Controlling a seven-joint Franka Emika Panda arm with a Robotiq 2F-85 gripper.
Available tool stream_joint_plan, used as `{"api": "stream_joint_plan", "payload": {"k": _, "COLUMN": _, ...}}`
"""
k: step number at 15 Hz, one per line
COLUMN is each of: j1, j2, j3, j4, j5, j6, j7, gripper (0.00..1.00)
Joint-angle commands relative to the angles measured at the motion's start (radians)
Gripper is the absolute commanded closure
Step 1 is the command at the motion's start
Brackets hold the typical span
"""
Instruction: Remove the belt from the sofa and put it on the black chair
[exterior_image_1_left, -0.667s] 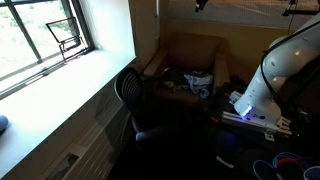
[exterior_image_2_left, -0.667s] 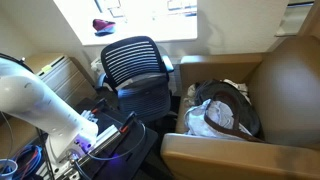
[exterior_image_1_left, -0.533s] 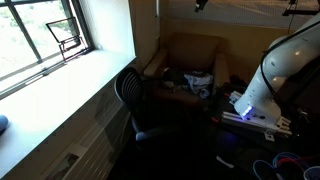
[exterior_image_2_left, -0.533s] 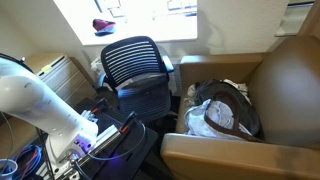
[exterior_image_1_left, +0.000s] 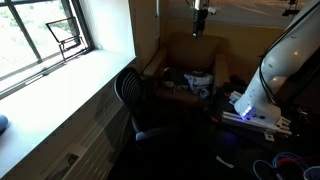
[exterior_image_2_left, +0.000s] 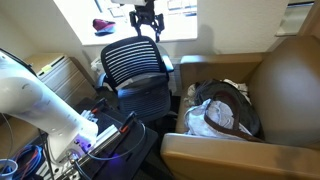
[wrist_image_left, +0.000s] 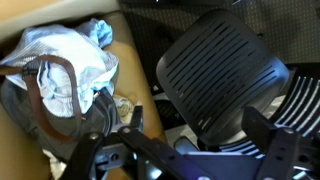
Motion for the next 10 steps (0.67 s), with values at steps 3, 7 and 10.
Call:
{"api": "stream_joint_plan", "payload": {"k": 3, "j1": -0.104, "j2": 0.196, "j3": 0.031, "j4": 0.047, "j5": 0.043, "j6": -0.001, "j7": -0.033, "gripper": 0.00}}
{"api": "stream_joint_plan", "payload": {"k": 7, "j1": -0.125, "j2": 0.241, "j3": 0.056, "j4": 0.031, "j5": -0.015, "j6": 0.104, "j7": -0.098, "gripper": 0.00}}
{"api": "stream_joint_plan", "payload": {"k": 10, "j1": -0.154, "j2": 0.353, "j3": 0.081, "j4": 0.088, "j5": -0.019, "j6": 0.101, "j7": -0.277, "gripper": 0.00}}
